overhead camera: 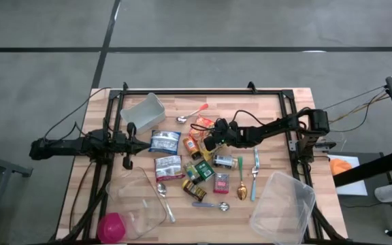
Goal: Pick & Place Food Item
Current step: Put the yellow noodle pack into the transparent bin
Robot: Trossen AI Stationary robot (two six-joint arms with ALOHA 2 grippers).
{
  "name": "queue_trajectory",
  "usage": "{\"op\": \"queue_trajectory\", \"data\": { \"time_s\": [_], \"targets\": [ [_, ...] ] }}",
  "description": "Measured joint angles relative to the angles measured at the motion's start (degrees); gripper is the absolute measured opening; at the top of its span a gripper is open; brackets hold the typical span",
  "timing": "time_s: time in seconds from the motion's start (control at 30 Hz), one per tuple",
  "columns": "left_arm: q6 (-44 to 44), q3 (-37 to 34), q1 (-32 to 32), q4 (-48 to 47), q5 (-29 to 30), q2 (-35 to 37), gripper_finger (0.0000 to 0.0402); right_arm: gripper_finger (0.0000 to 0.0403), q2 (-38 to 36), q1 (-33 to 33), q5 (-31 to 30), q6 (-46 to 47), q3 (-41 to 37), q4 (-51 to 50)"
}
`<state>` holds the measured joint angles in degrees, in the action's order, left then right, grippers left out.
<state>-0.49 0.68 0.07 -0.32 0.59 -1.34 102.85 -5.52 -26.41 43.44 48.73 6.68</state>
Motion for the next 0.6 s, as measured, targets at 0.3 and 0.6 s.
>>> {"op": "queue_trajectory", "data": {
  "time_s": [0.3,0.6],
  "targets": [
    [0.0,0.0,0.0,0.0,0.0,0.0,0.0000,0.0010,-0.3,0.6,-0.3,-1.5,0.0,0.6],
    [0.0,0.0,0.0,0.0,0.0,0.0,0.0000,0.0008,-2.6,3.9,-3.8,-8.3,0.0,4.7]
  ]
}}
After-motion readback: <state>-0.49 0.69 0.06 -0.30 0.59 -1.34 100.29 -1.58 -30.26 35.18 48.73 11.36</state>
